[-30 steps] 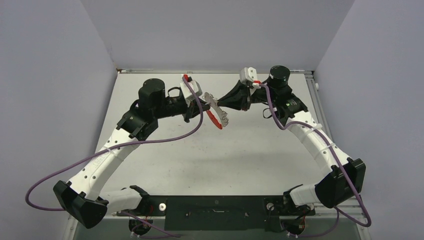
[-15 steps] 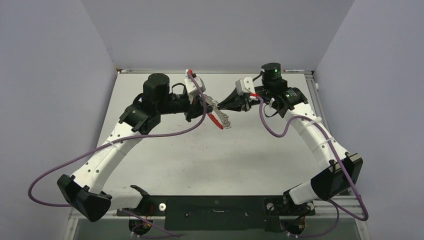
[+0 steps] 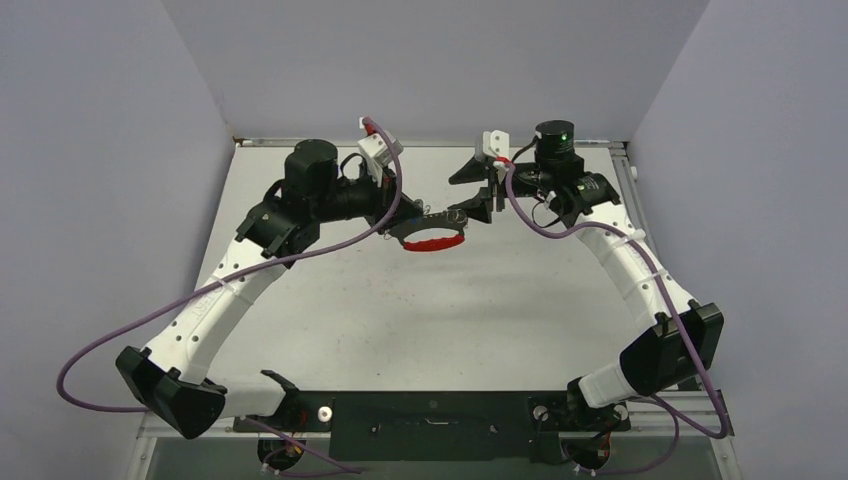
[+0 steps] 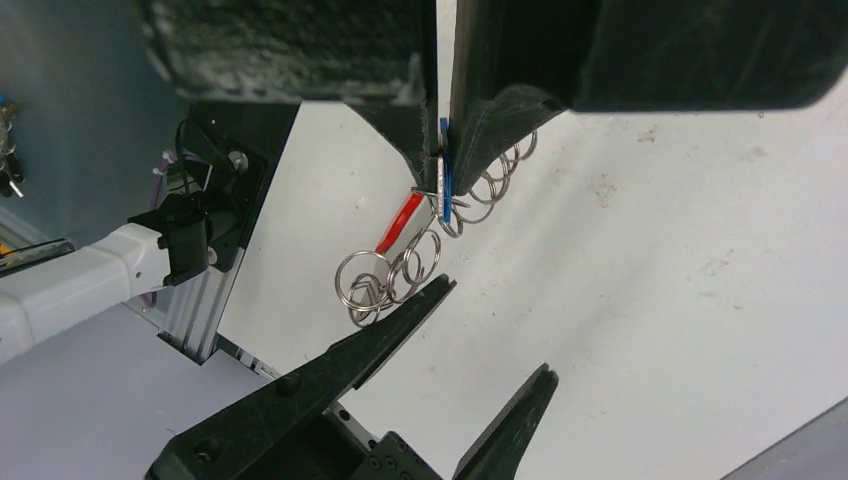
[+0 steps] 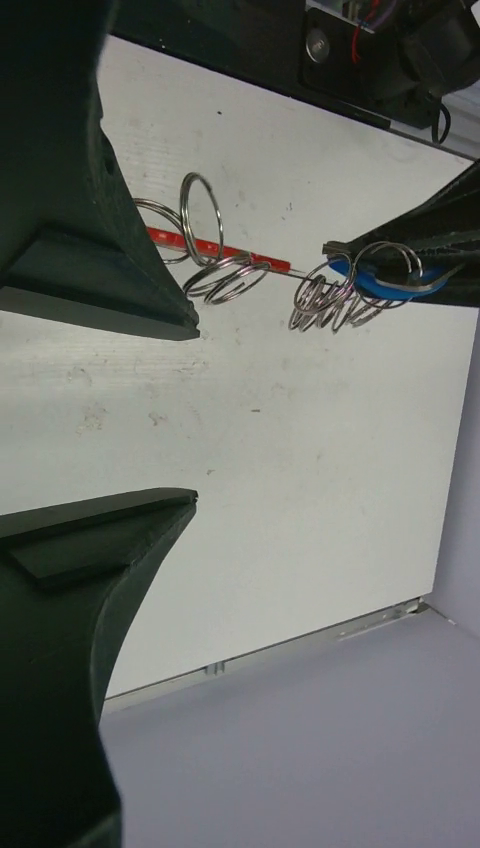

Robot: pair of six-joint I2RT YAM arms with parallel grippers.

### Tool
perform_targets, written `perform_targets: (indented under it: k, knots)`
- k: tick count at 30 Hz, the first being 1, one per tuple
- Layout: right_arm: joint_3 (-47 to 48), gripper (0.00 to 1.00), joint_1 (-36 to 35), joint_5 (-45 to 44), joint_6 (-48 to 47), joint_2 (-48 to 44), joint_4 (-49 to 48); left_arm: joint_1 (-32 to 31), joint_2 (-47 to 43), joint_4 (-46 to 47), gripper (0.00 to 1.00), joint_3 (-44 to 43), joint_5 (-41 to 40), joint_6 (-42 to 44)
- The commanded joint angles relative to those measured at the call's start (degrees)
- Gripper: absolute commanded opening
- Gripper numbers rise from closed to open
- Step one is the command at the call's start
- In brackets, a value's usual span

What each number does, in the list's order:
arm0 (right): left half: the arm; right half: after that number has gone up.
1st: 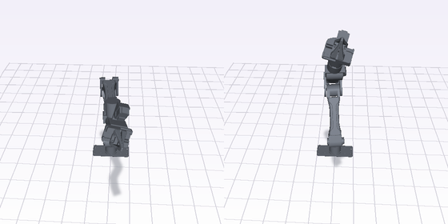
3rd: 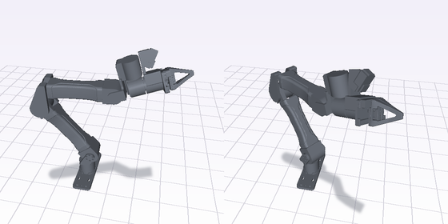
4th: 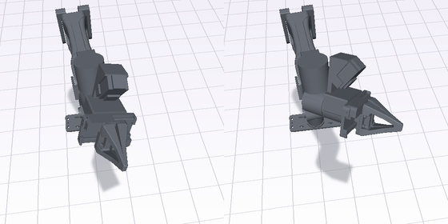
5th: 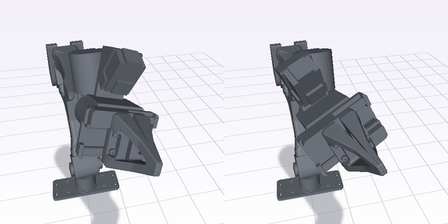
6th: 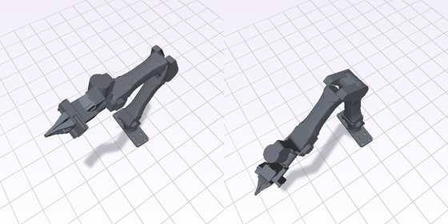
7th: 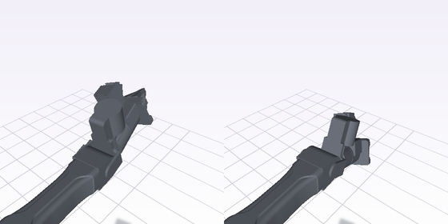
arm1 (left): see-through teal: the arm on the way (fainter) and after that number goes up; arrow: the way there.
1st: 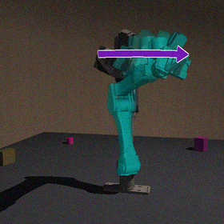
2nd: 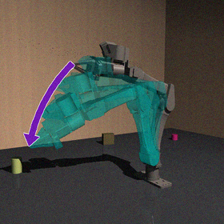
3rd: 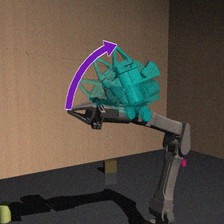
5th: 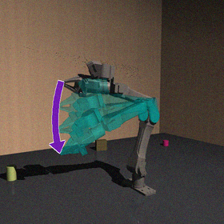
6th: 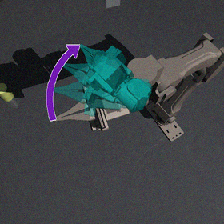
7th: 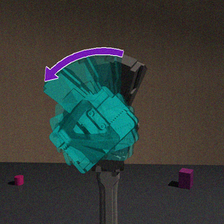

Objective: Remove the keys from the keyring

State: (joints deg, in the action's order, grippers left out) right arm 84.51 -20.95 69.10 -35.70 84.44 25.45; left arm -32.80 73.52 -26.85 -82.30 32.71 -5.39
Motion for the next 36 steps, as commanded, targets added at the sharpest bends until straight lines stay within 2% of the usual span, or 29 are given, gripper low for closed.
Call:
perform_targets:
  k: [1, 5, 10, 12, 15, 18, 24, 29, 36]
  knots:
    - [-0.7, 0.58, 1.0, -5.2, 12.0, -4.5, -6.7, 1.8, 0.1, 2.7, 0.0, -0.7, -1.9, -11.7]
    - [-1.6, 0.6, 1.2, -8.4, 15.1, -7.2, -5.5, 4.1, 0.1, 5.2, 0.0, 1.6, -1.1, -21.2]
    - [-2.7, 0.64, 1.3, -15.2, 16.4, -10.0, -5.8, 5.8, 1.3, 3.9, 0.0, 1.5, -1.9, -27.5]
    - [-1.9, 0.64, 1.4, -15.6, 17.5, -10.4, -5.8, 6.7, 1.7, 3.3, 0.0, 1.8, -1.8, -30.1]
    - [-1.8, 0.6, 0.9, -13.6, 24.6, -10.7, -6.8, 8.2, 1.8, 3.4, 0.0, 3.4, -0.6, -35.1]
    - [-5.7, 0.57, -2.2, -14.1, 26.3, -12.5, -7.5, 9.8, 1.9, 4.6, 0.0, 5.9, 0.9, -40.6]
    - [-20.0, 0.45, -7.4, -22.1, 31.4, -17.9, -24.1, 12.6, 2.7, 6.9, 0.0, 8.4, 3.0, -49.6]
    - [-30.9, 0.34, -9.2, -24.1, 28.0, -20.2, -38.1, 13.8, 3.3, 8.3, 0.0, 9.2, 7.2, -55.2]
    - [-31.9, 0.28, -9.5, -23.2, 29.9, -14.6, -51.8, 14.6, 4.6, 10.8, 0.0, 8.6, 15.2, -61.5]
